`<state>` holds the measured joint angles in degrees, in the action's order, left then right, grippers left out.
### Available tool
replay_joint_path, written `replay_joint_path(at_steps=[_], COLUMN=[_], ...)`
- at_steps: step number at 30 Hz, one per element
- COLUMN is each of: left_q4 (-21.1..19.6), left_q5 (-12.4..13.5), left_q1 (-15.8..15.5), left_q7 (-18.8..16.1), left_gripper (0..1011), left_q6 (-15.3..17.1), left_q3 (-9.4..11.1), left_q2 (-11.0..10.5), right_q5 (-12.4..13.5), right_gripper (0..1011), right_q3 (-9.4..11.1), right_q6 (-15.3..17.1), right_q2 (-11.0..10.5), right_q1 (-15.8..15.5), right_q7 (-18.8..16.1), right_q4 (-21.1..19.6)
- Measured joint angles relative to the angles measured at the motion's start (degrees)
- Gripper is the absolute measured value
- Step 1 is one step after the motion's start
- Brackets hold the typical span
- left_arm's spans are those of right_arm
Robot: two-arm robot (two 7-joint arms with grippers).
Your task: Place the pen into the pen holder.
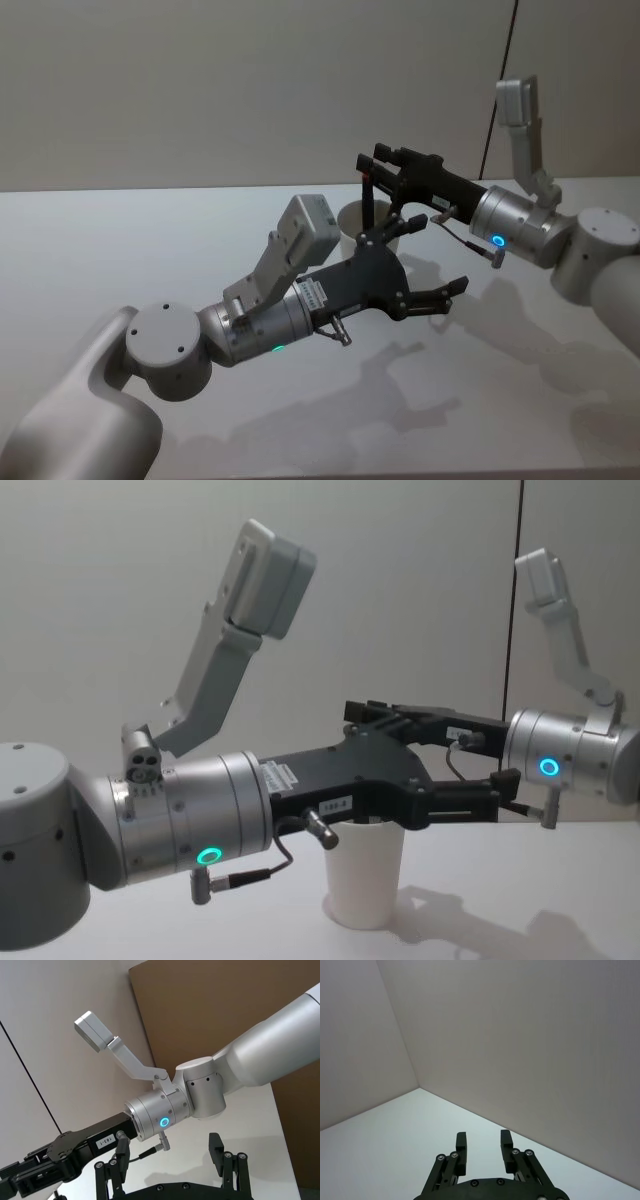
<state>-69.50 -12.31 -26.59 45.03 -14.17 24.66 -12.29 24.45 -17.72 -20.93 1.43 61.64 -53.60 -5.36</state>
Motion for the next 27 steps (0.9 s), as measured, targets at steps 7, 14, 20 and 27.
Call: replay_joint_path(at_steps=[7, 14, 20, 27], left_q4=[0.00, 0.00, 0.00, 0.00], left_q5=[0.00, 0.00, 0.00, 0.00], left_q1=[0.00, 0.00, 0.00, 0.00], left_q7=[0.00, 0.00, 0.00, 0.00], left_gripper=[1004, 1004, 1004, 1004], left_q6=[0.00, 0.00, 0.00, 0.00], left_q3=[0.00, 0.00, 0.00, 0.00], left_q2=[0.00, 0.00, 0.00, 0.00], right_q5=[-0.49, -0.85, -1.02, -1.12], right_gripper=[567, 817, 957, 1001], right_q3=[0.06, 0.64, 0.91, 1.09], right_q6=[-0.21, -0.44, -0.55, -0.63], right_q2=[0.10, -0.03, -0.12, -0.19], right_q1=[0.08, 0.24, 0.30, 0.34], right_q7=[0.55, 0.56, 0.50, 0.45], right_q4=[0.47, 0.76, 0.88, 0.96])
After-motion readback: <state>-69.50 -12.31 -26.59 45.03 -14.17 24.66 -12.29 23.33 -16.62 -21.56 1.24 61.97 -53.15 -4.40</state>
